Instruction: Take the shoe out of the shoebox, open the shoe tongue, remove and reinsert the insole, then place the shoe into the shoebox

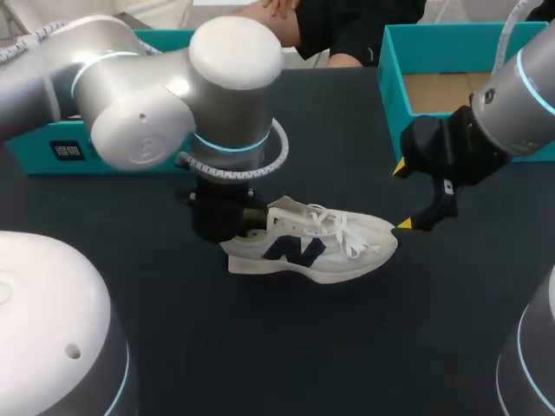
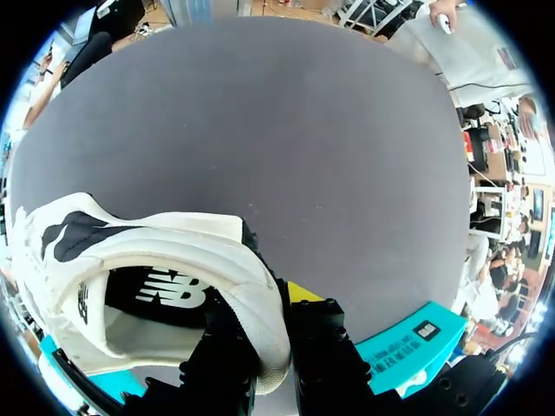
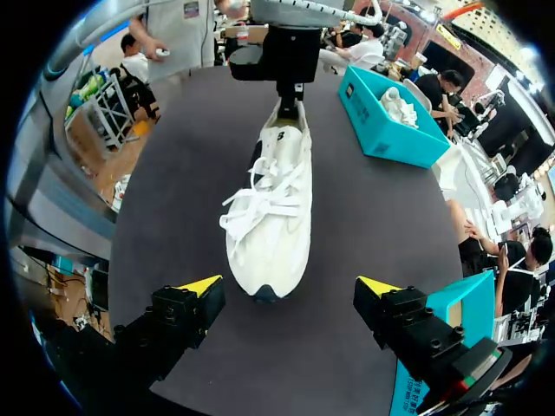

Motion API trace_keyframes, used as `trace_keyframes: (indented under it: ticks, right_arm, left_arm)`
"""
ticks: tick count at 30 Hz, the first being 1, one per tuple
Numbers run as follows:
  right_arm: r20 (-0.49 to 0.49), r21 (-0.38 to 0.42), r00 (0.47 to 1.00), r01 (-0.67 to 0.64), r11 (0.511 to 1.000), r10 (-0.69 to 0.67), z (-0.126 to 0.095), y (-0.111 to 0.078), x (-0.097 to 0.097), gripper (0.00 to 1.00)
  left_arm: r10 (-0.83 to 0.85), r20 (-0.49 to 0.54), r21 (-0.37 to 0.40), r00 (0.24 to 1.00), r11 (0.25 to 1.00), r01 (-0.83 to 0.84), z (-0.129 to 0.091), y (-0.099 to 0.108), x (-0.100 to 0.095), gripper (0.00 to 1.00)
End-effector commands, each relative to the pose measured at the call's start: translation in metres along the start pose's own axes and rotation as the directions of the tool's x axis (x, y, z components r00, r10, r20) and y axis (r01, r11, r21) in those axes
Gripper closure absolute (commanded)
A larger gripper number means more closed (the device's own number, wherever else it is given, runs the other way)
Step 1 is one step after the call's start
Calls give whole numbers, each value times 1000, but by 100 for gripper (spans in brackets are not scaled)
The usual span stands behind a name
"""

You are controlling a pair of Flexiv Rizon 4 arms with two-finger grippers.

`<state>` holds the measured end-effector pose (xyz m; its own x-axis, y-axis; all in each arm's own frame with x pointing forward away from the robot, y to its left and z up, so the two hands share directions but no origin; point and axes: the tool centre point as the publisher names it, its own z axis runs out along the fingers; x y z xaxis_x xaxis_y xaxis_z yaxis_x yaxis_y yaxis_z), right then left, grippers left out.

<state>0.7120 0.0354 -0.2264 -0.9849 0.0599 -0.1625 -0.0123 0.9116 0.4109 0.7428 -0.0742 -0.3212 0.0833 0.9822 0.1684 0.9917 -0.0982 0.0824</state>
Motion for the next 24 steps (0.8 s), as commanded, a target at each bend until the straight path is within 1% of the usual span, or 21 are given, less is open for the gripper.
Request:
trace_keyframes:
  ticks: [1, 7, 12, 20, 23, 24]
  right_arm:
    - [1, 2, 1000, 0, 1000, 0, 1, 0, 1, 0]
    - [1, 2, 1000, 0, 1000, 0, 1, 0, 1, 0]
    - [1, 2, 1000, 0, 1000, 0, 1, 0, 1, 0]
    - [1, 2, 1000, 0, 1000, 0, 1, 0, 1, 0]
    - [1, 2, 1000, 0, 1000, 0, 1, 0, 1, 0]
    - [1, 2, 1000, 0, 1000, 0, 1, 0, 1, 0]
  left_arm:
    - [4, -29, 19, 1000, 1000, -4, 20, 7, -14, 100]
    - [9, -45, 62, 999, 998, -6, 37, 7, -18, 100]
    - [14, -54, 80, 998, 997, -10, 45, 6, -20, 100]
    - [11, -71, 90, 997, 996, -5, 48, 3, -21, 100]
    - [16, -86, 86, 996, 996, -9, 49, 0, -21, 55]
    - [16, -86, 86, 996, 996, -9, 50, -1, -21, 35]
